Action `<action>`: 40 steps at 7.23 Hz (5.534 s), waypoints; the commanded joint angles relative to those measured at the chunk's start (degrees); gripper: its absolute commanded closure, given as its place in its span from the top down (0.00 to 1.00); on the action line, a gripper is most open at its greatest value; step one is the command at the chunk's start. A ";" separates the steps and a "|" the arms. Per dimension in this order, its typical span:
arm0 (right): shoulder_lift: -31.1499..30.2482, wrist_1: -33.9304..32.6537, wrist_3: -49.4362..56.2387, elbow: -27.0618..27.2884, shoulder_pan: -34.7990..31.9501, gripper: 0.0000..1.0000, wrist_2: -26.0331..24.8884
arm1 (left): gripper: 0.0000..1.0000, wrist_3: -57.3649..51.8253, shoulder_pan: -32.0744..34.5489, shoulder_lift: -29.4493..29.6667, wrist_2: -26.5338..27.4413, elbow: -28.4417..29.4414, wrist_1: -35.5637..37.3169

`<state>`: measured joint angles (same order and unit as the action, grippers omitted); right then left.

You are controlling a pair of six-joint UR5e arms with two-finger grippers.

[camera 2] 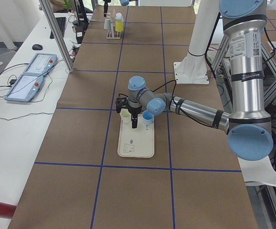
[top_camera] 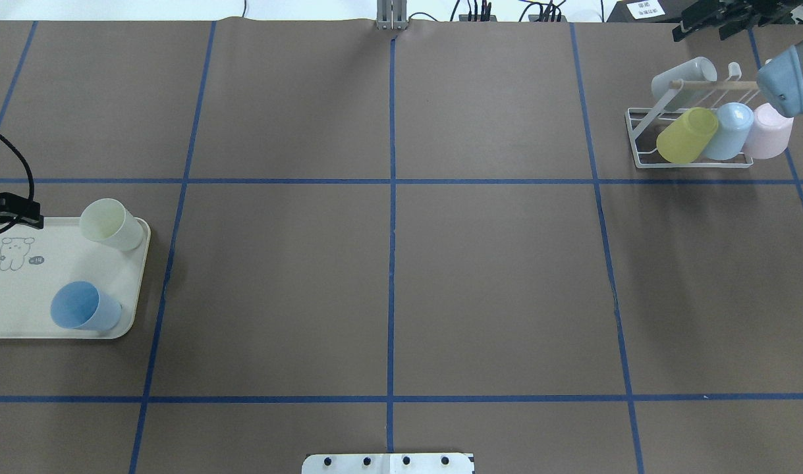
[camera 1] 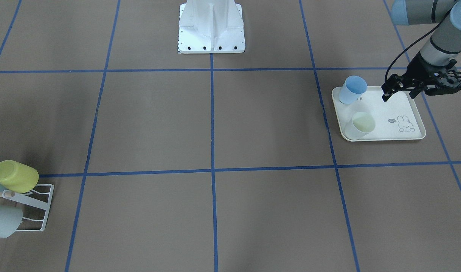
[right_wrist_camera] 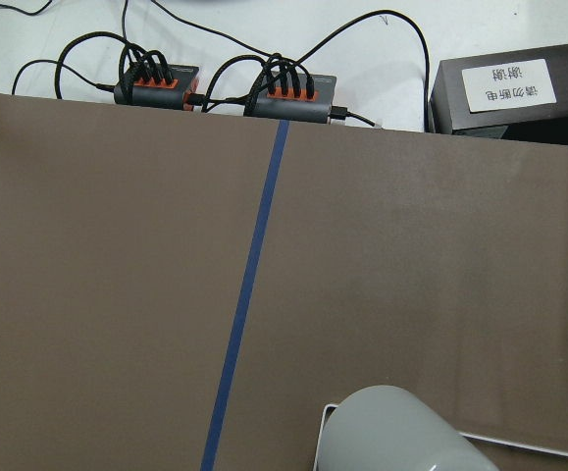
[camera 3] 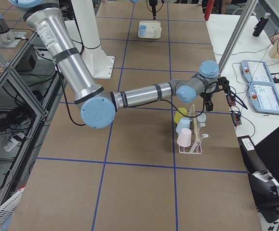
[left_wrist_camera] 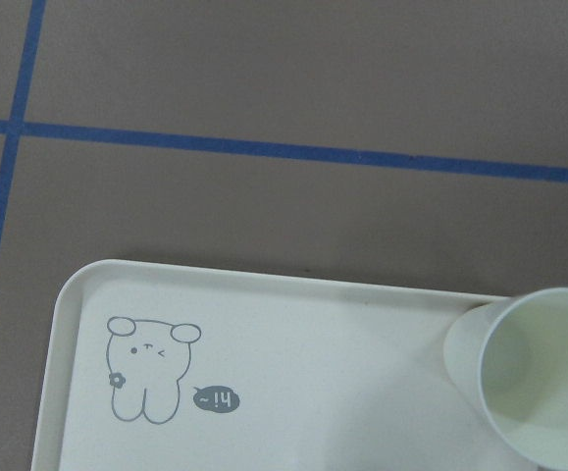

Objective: Transfer IKEA cup to right arm and place on rack

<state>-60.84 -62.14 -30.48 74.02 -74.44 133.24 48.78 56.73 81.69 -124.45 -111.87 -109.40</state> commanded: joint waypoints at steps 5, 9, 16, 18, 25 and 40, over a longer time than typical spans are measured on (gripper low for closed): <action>-0.50 0.00 -0.10 0.68 0.09 0.99 0.00 | 1.00 1.14 -8.65 -1.88 -1.50 -0.10 -1.43; -0.68 0.00 -0.98 1.29 0.09 0.99 0.09 | 0.62 7.00 -11.98 -1.54 -1.67 1.04 -1.52; -1.03 0.09 -5.62 3.57 1.13 0.99 0.00 | 0.00 10.17 -4.44 0.91 -11.34 -2.02 -0.91; -0.86 0.26 -15.69 8.04 4.72 0.99 -0.35 | 0.00 22.52 -4.87 9.14 -11.17 -1.51 -1.08; -1.11 22.65 -65.66 27.32 24.49 0.98 -11.11 | 0.00 51.56 -14.72 30.96 -11.25 -1.16 -3.63; -1.21 64.42 -73.49 26.70 44.47 0.98 -29.87 | 0.00 119.88 -22.70 33.71 15.10 21.17 -98.54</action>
<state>-62.88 2.01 -103.94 100.73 -30.49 104.94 168.62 35.82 115.26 -110.92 -90.50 -207.20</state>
